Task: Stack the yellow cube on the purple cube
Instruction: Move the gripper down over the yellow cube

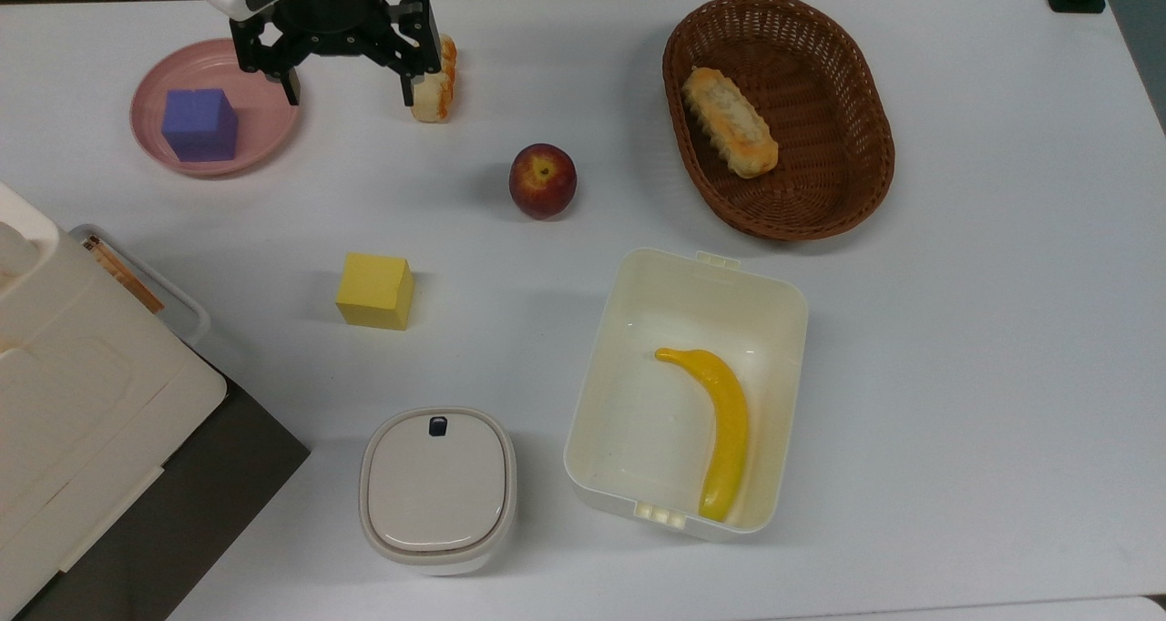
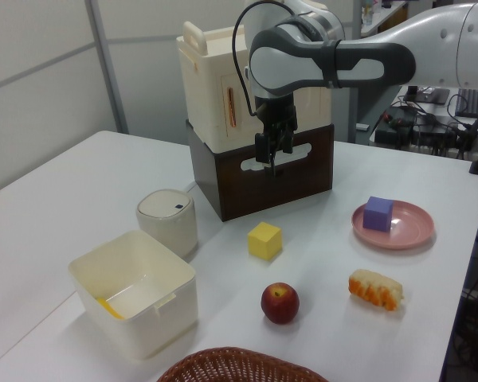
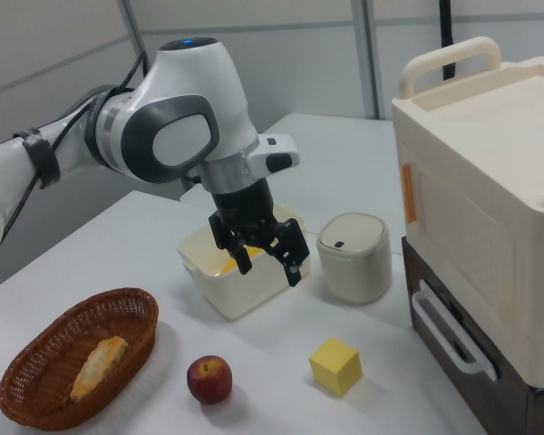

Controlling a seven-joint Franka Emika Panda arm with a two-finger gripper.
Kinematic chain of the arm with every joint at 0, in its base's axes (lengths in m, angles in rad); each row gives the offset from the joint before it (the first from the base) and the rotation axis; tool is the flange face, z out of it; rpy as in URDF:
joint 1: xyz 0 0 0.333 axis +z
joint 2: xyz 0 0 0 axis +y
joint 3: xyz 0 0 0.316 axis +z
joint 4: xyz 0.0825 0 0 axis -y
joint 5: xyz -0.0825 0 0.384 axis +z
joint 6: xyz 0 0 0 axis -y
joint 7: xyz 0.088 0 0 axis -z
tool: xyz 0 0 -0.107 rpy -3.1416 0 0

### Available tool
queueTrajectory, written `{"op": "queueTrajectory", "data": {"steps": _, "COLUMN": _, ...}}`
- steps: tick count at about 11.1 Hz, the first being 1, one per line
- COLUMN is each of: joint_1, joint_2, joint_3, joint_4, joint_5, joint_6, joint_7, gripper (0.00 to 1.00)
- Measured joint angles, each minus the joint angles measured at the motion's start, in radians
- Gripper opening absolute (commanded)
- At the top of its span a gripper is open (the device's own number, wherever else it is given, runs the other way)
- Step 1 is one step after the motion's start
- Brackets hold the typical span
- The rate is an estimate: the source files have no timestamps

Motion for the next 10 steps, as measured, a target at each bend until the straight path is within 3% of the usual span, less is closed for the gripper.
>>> {"op": "queueTrajectory", "data": {"steps": 7, "joint_1": -0.056, "joint_2": 0.074, "joint_3": -0.001, "joint_4": -0.023, "joint_5": 0.013, "joint_6": 0.001, "joint_7": 0.001, "gripper": 1.00}}
{"op": "queueTrajectory", "data": {"steps": 10, "joint_1": -0.065, "joint_2": 0.144, "joint_3": -0.001, "joint_4": -0.034, "joint_5": 0.015, "joint_6": 0.096, "joint_7": 0.001, "gripper": 1.00}}
